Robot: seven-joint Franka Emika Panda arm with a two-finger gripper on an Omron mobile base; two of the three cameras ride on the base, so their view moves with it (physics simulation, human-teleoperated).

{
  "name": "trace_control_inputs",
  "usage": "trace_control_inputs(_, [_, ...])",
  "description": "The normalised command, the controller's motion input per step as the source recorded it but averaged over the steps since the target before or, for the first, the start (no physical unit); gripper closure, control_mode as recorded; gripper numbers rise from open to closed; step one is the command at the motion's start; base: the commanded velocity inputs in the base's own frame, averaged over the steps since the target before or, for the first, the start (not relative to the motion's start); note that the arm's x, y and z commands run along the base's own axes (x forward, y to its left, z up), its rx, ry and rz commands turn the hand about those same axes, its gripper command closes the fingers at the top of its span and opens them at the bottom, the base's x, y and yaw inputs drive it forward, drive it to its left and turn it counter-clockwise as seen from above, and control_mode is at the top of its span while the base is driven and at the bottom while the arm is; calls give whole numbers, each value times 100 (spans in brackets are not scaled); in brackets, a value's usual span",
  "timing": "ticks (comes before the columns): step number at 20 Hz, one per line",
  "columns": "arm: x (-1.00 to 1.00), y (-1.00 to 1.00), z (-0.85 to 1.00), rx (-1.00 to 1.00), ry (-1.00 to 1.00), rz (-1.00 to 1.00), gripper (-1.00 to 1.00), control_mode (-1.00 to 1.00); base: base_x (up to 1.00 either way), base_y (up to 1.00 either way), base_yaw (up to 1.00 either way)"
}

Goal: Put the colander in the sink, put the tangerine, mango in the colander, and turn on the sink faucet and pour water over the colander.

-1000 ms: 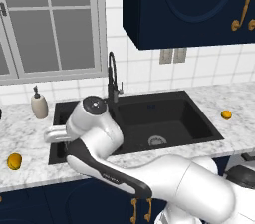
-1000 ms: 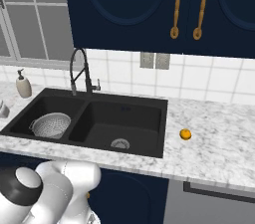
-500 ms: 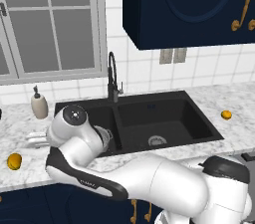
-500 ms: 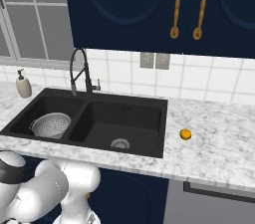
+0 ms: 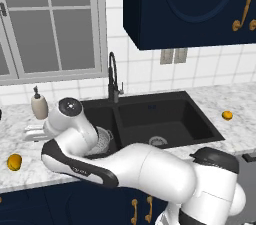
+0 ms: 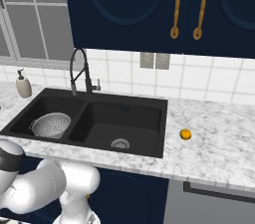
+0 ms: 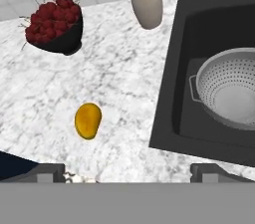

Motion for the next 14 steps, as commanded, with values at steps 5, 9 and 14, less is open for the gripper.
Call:
trace_control_inputs(5, [-1, 26, -19, 0, 3, 0, -100, -100, 0, 0, 0])
trace_control_inputs(9, [-11, 25, -13, 0, 1, 0, -100, -100, 0, 0, 0])
trace_control_inputs(14, [-2, 28, -16, 0, 0, 0, -100, -100, 0, 0, 0])
